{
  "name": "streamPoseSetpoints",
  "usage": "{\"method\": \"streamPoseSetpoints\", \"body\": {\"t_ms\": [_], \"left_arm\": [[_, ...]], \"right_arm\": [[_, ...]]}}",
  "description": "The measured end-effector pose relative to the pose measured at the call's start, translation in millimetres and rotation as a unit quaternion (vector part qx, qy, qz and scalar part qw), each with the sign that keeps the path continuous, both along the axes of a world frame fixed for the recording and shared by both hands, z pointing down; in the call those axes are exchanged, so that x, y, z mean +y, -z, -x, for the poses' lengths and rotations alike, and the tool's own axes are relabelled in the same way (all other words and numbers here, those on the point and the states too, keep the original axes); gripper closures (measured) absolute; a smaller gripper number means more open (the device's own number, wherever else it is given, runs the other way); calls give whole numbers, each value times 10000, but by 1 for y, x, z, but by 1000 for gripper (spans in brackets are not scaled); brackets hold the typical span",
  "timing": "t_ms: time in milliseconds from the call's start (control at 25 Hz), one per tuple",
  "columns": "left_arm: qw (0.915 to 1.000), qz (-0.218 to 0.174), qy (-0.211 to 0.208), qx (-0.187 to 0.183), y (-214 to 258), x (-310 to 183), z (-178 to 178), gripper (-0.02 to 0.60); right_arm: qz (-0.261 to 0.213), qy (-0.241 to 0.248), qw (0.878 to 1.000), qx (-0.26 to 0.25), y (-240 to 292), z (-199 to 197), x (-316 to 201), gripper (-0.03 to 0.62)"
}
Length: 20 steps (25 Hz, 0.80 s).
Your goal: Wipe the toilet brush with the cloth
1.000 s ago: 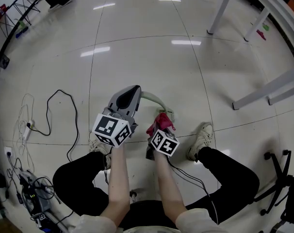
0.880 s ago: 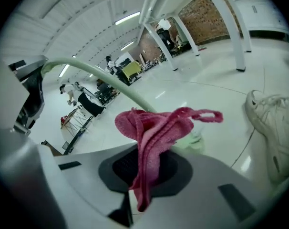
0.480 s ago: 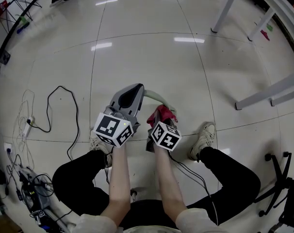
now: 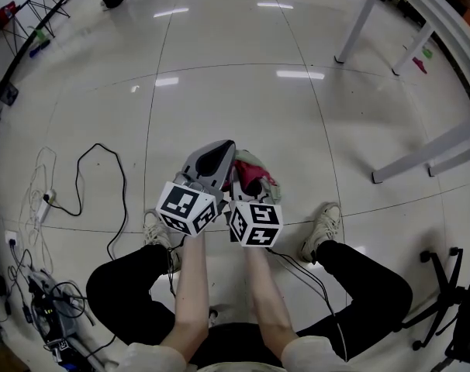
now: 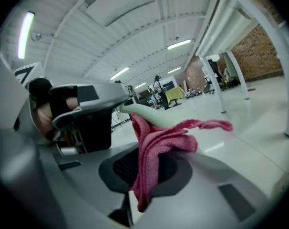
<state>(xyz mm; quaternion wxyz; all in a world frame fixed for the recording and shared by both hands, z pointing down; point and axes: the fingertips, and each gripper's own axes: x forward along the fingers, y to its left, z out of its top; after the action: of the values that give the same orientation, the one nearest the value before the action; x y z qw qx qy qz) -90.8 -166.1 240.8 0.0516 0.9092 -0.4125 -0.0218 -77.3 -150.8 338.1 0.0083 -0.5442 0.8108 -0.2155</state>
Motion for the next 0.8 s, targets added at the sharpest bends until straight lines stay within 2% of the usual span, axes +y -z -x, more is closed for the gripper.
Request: {"method": "streamPoseSetpoints", "body": {"t_ms": [280,400,600,680,800], "left_arm": [[10000,34,-21,-2,1,1,-1,577],[10000,53,-14,48,1,1,-1,577],[9999,-44,40,-81,1,4,1,577],[9997,-96,228,-76,3,9,6,577],[9973,-169,696,183,9,24,26,577]], "right_arm": [[-681,770,9928,621,27,21,8,562],[-857,1012,9885,723,31,26,12,562],[-841,1127,9856,944,25,26,22,562],[-769,1248,9825,1149,13,18,35,562],[-459,1181,9836,1287,-13,-3,54,562]]}}
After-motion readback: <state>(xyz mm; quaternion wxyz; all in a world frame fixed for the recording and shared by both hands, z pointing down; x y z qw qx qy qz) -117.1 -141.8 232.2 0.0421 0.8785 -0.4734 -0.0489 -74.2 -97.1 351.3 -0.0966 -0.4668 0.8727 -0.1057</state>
